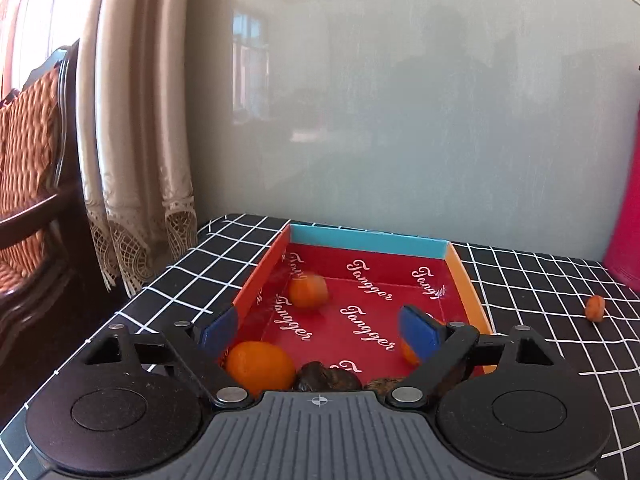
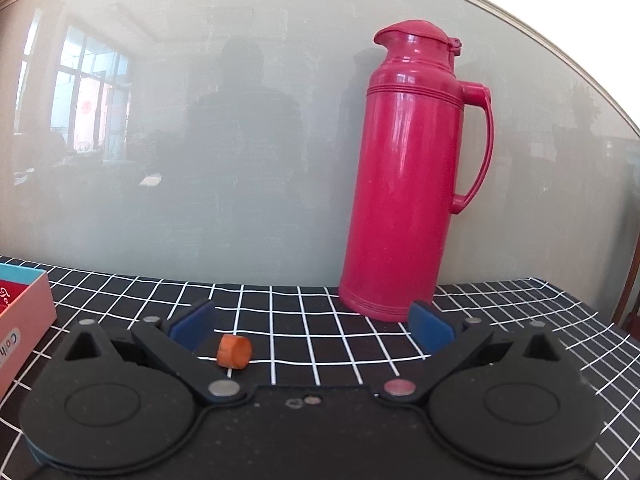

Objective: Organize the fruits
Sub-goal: 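Move the right gripper to the last orange piece and grasp it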

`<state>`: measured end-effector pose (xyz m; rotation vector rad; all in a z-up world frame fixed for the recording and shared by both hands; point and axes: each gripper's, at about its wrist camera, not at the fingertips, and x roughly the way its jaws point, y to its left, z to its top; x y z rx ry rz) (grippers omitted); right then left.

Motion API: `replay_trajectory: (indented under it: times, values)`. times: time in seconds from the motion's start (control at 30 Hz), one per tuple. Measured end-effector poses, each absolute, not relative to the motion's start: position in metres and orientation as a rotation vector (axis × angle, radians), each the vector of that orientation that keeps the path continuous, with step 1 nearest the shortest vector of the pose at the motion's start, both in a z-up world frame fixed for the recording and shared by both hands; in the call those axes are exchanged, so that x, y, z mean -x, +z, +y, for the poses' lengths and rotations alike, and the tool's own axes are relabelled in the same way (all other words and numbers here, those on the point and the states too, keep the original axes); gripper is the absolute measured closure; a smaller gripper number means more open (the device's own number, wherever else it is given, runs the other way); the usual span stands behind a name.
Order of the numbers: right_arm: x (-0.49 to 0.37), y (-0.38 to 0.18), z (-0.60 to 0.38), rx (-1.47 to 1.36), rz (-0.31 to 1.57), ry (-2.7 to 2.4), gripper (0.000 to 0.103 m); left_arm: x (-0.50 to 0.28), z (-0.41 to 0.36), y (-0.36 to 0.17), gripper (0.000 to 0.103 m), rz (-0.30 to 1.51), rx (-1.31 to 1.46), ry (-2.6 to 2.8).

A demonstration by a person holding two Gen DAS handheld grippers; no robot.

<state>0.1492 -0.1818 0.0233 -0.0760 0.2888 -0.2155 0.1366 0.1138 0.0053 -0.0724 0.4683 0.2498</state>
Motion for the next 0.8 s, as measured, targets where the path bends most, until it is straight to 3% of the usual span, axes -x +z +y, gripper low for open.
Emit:
replay_trajectory:
  times: [0.13,0.23,0.37,0.53,0.63,0.7,0.8]
  values:
    - [-0.145,0.024,-0.19,0.061,0.284,-0.221,0.0,-0.123,0.115,0.01,0.016,0.431,0.143,0.253]
    - [-0.142,0.026,-0.197,0.058,0.272,-0.23,0.0,-0.104,0.109,0.014,0.008,0.374,0.164,0.279]
    - [-0.138,0.026,-0.2,0.07,0.257,-0.199,0.0,-0.086,0.102,0.027,0.001,0.261,0.11,0.312]
    - [-0.153,0.021,-0.186,0.124,0.305,-0.07,0.0,-0.09,0.101,0.027,0.0,0.224,0.006,0.354]
    - [-0.168,0.012,-0.173,0.153,0.35,-0.037,0.009,-0.102,0.109,0.021,0.0,0.27,-0.003,0.369]
    - [-0.18,0.007,-0.167,0.146,0.385,-0.027,0.024,-0.11,0.113,0.02,0.0,0.29,0.001,0.361]
    - [-0.199,-0.002,-0.161,0.128,0.443,-0.024,0.03,-0.115,0.118,0.021,0.0,0.29,0.02,0.365]
